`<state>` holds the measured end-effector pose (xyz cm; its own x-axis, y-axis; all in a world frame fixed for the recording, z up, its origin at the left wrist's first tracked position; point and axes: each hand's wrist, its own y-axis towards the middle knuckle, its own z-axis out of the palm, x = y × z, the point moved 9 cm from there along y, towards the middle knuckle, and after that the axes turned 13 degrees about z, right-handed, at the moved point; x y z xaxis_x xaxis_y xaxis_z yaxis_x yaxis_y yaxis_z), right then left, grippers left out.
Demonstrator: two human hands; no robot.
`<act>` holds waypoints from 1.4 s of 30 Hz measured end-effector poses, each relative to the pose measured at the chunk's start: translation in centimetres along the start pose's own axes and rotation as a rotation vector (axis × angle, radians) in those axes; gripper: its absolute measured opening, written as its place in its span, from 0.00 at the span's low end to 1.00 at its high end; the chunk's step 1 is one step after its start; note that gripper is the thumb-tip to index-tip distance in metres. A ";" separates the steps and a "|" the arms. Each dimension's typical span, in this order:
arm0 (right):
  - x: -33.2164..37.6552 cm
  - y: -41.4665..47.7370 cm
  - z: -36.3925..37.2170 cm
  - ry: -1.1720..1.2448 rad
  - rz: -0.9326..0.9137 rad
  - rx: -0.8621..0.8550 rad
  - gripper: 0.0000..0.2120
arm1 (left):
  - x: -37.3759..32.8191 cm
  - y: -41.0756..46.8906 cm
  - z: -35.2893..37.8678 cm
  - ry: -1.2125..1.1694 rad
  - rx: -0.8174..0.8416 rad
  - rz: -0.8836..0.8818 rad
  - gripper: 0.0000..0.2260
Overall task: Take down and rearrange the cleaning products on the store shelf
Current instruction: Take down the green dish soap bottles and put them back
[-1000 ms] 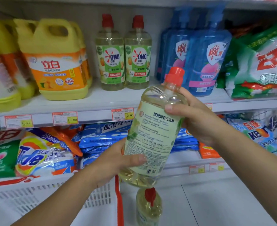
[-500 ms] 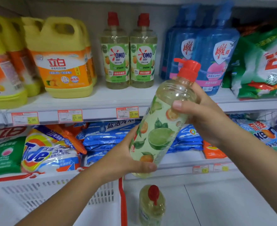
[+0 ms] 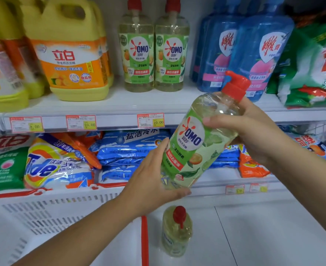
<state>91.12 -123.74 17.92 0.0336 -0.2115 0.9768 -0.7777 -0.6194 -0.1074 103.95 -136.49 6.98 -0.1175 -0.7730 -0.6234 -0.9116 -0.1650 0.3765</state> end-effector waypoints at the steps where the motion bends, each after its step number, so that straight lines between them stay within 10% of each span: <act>1: -0.2 -0.1 -0.3 -0.015 0.005 -0.008 0.36 | 0.4 -0.2 0.7 -0.016 0.053 0.000 0.55; 12: -10.2 -0.4 -2.7 -0.349 0.176 -0.073 0.29 | 9.3 -6.2 5.9 0.425 0.405 0.138 0.42; 30: -32.6 -0.5 -0.7 -0.400 0.437 0.138 0.46 | 10.1 -6.2 6.6 0.457 0.352 0.224 0.31; 37: -25.7 0.8 -1.7 -0.740 0.567 0.496 0.43 | 2.8 0.8 2.8 0.448 0.072 0.407 0.27; 42: -7.7 4.7 -3.1 -0.427 0.145 0.166 0.19 | -0.7 8.1 -5.9 0.583 -0.212 0.442 0.24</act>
<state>85.20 -122.69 10.48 0.2139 -0.5750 0.7897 -0.6841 -0.6652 -0.2990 98.98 -140.95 14.53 -0.1731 -0.9833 0.0567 -0.7261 0.1663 0.6671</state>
